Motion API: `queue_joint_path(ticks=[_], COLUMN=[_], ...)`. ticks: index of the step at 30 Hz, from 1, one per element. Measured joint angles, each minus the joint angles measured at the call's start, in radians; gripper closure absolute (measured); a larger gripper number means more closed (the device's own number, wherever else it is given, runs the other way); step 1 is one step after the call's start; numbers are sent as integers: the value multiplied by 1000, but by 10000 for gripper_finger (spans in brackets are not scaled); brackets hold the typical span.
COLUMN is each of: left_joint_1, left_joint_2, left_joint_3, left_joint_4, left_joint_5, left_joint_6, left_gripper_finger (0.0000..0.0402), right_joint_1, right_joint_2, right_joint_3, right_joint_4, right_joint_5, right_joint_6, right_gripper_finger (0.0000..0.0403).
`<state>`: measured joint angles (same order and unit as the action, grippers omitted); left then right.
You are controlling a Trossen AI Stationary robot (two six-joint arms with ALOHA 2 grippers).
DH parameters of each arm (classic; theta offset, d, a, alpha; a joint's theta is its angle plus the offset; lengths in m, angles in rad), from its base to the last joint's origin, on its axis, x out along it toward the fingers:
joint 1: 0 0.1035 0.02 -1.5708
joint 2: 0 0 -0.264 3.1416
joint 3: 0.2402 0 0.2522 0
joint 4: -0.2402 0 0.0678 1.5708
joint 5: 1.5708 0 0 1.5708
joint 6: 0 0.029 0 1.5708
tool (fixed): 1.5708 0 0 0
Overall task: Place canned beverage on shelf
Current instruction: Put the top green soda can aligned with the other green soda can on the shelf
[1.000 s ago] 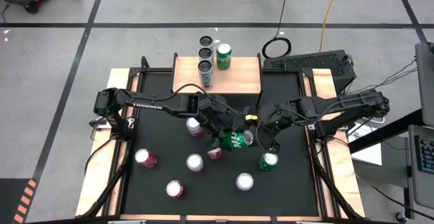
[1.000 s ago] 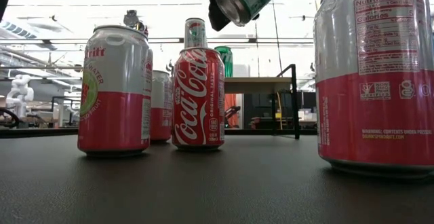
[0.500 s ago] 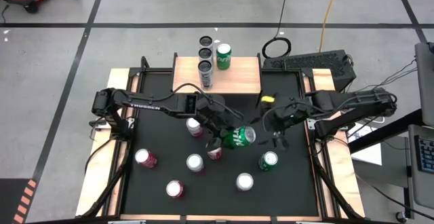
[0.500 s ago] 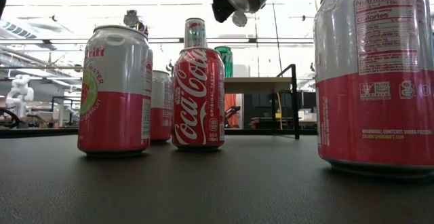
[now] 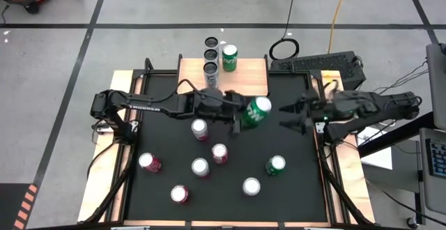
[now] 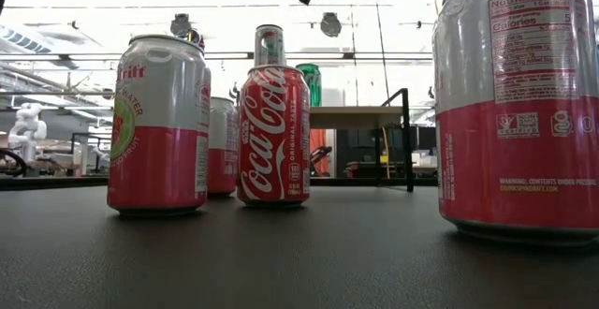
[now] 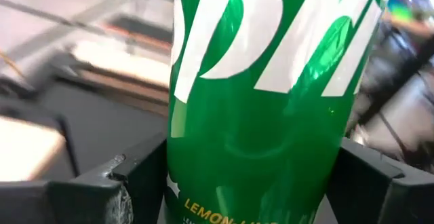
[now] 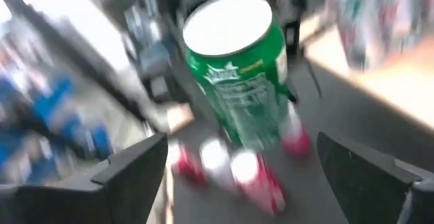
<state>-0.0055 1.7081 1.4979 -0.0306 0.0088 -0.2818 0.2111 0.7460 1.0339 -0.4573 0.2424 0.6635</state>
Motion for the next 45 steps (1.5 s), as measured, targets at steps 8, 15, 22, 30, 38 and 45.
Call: queue_joint_path(ticks=[8, 15, 22, 30, 38, 45], left_joint_1=[-25, -49, -68, -100, -121, -121], left_joint_2=[0, 0, 0, 0, 0, 0], left_joint_3=[0, 0, 0, 1, 1, 1], left_joint_4=[234, 288, 287, 286, 286, 284], left_joint_5=[-322, -586, -694, -819, -921, -900], left_joint_6=[11, 54, 53, 53, 53, 61], left_gripper_finger=[91, 91, 91, 91, 91, 91], right_joint_1=[-2, -45, -138, -228, -302, -345], right_joint_2=[-20, 67, 165, 258, 355, 448], right_joint_3=[-106, 13, 99, 174, 255, 323], right_joint_4=[384, 374, 370, 360, 310, 310], right_joint_5=[163, 222, 143, -30, -136, -194], right_joint_6=[-149, -388, -444, -415, -407, -391], right_gripper_finger=[45, 45, 32, 8, 6, 6])
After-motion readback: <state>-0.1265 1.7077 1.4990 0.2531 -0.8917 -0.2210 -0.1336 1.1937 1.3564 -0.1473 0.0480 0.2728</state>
